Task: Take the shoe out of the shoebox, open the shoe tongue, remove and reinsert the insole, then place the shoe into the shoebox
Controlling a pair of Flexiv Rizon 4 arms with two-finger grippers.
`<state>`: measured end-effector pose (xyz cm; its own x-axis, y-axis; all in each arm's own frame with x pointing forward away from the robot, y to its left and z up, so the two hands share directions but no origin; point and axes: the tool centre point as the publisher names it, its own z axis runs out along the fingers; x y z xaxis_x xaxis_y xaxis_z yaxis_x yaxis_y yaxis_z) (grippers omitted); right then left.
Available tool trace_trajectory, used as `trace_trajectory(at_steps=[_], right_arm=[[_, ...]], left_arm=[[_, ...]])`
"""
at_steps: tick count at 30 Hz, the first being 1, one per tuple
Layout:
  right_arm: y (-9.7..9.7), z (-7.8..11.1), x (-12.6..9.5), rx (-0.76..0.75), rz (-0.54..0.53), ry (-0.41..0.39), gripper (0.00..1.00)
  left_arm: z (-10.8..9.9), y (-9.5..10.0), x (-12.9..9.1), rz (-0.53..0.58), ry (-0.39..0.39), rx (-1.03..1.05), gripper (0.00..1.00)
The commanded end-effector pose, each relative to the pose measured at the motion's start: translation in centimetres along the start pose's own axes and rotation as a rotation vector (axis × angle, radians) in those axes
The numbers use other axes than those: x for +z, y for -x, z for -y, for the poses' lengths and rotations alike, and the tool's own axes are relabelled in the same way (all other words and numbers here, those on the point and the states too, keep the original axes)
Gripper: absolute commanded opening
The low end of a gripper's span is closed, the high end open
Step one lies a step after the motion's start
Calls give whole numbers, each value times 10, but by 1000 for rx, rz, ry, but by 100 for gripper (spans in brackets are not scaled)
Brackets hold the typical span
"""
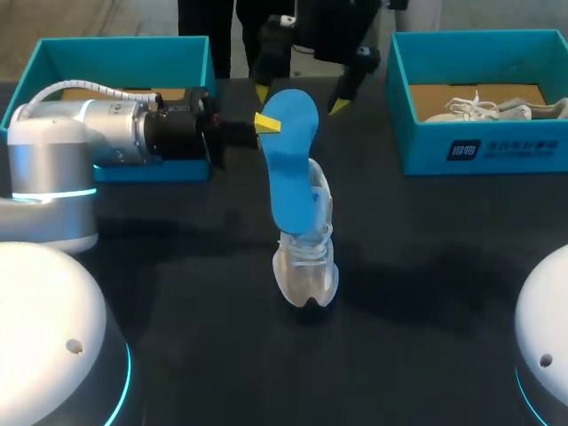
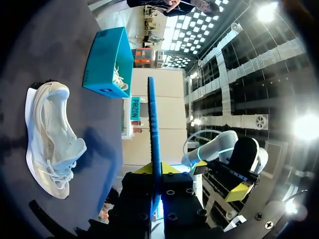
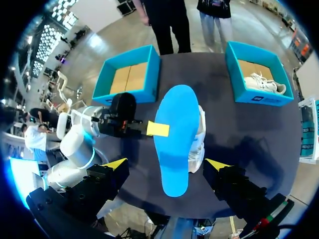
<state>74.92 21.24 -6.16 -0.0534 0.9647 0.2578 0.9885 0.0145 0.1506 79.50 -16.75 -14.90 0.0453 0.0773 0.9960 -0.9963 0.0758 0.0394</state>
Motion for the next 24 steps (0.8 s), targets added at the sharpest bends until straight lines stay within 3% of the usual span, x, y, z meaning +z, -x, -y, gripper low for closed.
trace_trajectory(at_steps=[1, 24], right_arm=[[-10, -6, 5, -5, 161, -23, 100], [-13, 5, 13, -3, 186, -16, 100]], left_arm=[[0, -1, 0, 7, 5, 0, 0], [0, -1, 1, 9, 11, -1, 0]])
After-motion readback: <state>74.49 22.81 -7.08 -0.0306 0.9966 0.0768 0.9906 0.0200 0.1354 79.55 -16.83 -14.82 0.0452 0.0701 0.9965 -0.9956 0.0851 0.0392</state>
